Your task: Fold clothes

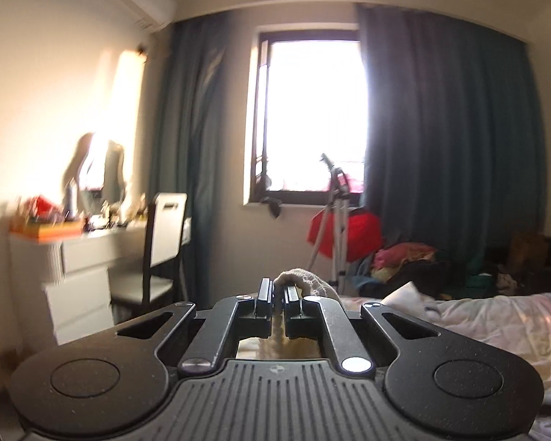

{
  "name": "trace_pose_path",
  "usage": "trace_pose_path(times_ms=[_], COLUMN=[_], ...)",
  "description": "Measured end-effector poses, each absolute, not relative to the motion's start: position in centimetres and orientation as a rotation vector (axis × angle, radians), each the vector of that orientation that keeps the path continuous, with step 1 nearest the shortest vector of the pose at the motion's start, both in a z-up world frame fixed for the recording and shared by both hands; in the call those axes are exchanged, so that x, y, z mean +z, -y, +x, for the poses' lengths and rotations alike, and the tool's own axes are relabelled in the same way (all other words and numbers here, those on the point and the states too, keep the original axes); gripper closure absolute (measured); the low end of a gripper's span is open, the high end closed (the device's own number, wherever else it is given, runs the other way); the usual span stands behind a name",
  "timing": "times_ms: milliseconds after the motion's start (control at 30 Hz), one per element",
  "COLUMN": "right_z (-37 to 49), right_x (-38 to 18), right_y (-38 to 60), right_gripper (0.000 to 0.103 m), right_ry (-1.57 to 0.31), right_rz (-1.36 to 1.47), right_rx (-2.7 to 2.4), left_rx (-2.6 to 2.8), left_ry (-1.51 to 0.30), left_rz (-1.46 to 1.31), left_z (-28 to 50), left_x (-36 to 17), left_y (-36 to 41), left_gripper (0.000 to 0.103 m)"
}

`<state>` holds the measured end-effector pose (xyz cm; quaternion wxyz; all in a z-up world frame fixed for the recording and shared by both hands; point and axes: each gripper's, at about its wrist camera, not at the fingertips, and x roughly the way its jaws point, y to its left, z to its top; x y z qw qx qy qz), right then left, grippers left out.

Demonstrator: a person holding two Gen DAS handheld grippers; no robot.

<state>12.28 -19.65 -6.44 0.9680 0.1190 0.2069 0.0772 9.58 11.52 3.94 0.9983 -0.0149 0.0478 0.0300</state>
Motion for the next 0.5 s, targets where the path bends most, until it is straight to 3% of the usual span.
trace_pose_path(times_ms=[267,367,500], right_z=[15.5,17.6,19.8], right_x=[-10.0,-11.9,-14.0], right_y=[12.4,10.3,8.9], right_gripper=[0.002,0.017,0.02], right_ry=[-0.565,-0.611,-0.57], right_rz=[0.163,0.139,0.139], right_rx=[0.333,0.34,0.242], left_rx=[0.069,0.087,0.067], left_ry=[-0.063,-0.076,-0.084], left_rz=[-0.13,-0.153,-0.184], left_z=[9.9,11.1,12.1], left_x=[3.4,2.5,1.8], left_y=[-14.0,-14.6,-16.3], left_gripper=[0.096,0.096,0.096])
